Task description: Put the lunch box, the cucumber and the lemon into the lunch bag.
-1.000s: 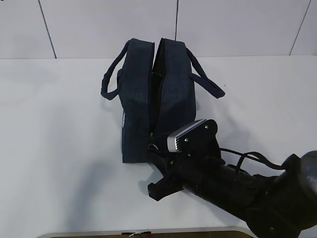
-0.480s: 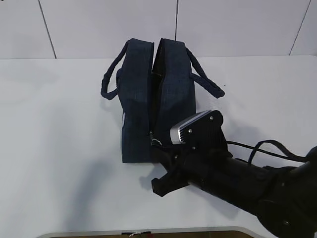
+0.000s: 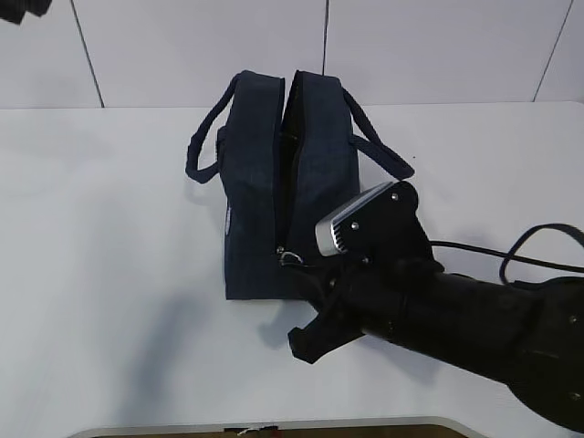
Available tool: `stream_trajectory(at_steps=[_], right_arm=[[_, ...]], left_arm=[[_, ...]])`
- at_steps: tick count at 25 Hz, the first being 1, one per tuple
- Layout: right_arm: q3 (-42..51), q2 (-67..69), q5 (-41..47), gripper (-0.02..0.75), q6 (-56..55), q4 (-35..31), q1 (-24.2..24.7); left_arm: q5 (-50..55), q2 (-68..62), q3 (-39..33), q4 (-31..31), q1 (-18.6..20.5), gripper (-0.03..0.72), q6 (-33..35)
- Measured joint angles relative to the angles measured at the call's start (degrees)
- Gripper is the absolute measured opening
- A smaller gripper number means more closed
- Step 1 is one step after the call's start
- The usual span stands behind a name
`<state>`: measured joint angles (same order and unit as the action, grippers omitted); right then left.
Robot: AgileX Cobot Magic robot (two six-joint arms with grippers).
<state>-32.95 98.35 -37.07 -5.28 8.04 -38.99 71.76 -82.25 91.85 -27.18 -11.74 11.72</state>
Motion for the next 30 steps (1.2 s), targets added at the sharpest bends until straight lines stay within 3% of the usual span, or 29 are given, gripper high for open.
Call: stream_trajectory(at_steps=[13, 22, 30], right_arm=[[0.0, -8.7, 10.8, 0.005, 0.0, 0.0, 0.0], [-5.7, -10.6, 23.1, 0.005, 0.0, 2.8, 0.0], [-14.3, -10.6, 31.7, 0.005, 0.0, 3.7, 0.0]], left_arm=[[-0.4, 0.0, -15.4, -1.6, -1.0, 0.239, 0.8], [-1.1, 0.0, -22.9, -1.6, -5.6, 0.237, 12.1], [-5.0, 0.0, -25.6, -1.6, -5.9, 0.239, 15.9]])
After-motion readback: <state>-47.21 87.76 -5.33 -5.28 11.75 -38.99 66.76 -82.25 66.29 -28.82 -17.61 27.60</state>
